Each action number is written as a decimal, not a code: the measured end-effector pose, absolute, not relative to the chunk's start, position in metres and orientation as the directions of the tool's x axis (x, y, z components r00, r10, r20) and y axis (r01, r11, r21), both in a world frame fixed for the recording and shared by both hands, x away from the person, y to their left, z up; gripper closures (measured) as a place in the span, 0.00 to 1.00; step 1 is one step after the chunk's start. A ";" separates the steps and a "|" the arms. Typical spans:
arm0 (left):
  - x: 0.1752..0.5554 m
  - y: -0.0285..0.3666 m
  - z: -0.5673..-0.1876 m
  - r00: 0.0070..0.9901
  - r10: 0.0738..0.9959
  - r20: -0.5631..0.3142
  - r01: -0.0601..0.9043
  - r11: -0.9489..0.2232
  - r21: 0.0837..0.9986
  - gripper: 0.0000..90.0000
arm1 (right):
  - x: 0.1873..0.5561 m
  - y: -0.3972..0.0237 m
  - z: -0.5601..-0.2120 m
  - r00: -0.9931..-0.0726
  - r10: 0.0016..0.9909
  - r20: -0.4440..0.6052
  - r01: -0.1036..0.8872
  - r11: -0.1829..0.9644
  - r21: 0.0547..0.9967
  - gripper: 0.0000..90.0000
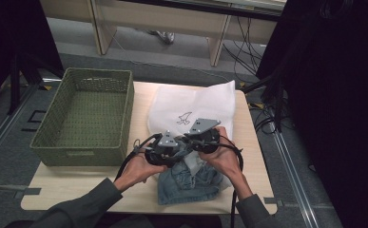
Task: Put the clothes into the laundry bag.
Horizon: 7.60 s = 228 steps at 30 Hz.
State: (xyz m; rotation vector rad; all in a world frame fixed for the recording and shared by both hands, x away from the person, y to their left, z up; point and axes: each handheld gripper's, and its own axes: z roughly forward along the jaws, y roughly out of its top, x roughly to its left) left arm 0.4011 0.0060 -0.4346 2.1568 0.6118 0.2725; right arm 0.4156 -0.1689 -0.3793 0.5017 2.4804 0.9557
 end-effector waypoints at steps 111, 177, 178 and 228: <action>0.440 -0.080 -0.466 0.672 0.732 0.112 0.329 -0.431 0.840 0.76 | 0.396 -0.257 -0.387 -0.761 0.631 -0.152 0.366 0.610 0.703 0.97; 0.501 0.012 -0.464 0.587 0.806 -0.073 0.573 -0.350 0.741 0.31 | 0.413 -0.247 -0.403 -0.695 0.681 -0.230 0.366 0.611 0.702 0.66; 0.505 0.010 -0.468 0.590 0.805 -0.068 0.573 -0.359 0.737 0.31 | 0.418 -0.242 -0.402 -0.683 0.692 -0.234 0.377 0.608 0.699 0.69; 0.455 -0.032 -0.481 0.732 0.682 -0.007 0.381 -0.400 0.834 0.91 | 0.426 -0.213 -0.376 -0.809 0.574 -0.126 0.319 0.610 0.726 0.97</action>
